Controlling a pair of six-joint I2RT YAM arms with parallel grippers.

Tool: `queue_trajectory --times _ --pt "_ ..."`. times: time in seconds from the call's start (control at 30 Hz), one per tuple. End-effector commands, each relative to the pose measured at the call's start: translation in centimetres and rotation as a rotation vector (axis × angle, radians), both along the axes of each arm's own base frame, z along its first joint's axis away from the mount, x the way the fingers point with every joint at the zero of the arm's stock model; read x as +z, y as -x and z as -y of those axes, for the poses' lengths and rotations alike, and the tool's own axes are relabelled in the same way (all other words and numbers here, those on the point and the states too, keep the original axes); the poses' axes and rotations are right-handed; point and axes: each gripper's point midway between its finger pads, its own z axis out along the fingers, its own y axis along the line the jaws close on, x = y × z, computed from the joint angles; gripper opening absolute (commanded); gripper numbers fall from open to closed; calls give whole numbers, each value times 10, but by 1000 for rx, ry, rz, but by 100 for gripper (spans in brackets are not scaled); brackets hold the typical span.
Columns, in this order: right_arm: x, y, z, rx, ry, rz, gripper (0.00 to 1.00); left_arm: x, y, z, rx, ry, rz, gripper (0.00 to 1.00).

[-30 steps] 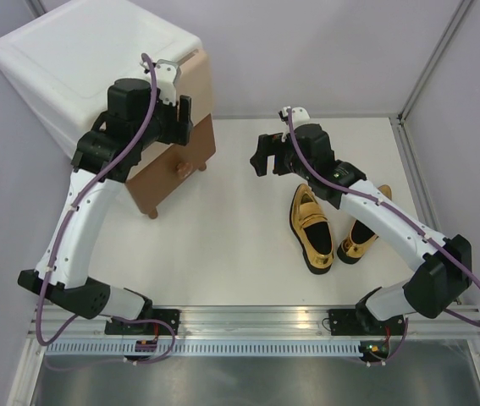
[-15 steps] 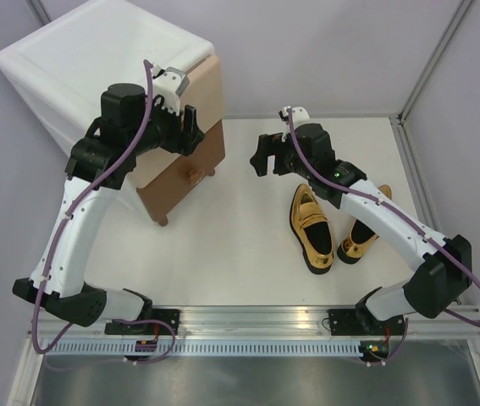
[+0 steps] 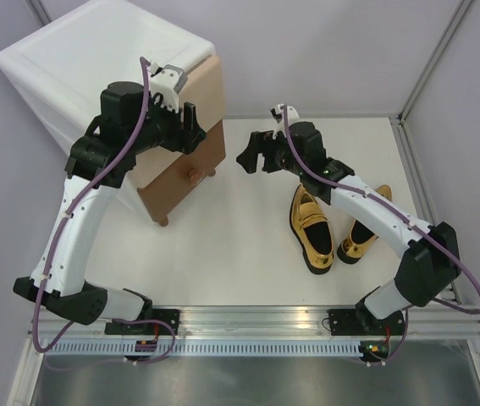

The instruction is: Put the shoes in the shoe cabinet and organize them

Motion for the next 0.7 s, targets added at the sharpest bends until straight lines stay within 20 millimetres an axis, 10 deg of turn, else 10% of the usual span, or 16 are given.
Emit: queue_trajectory --times 0.0,0.67 --pt "25 -16 -31 36 -191 19 95 18 32 41 -185 173 -69 65" --pt "0 -67 -155 71 -476 -61 92 23 45 56 -218 288 -175 64"
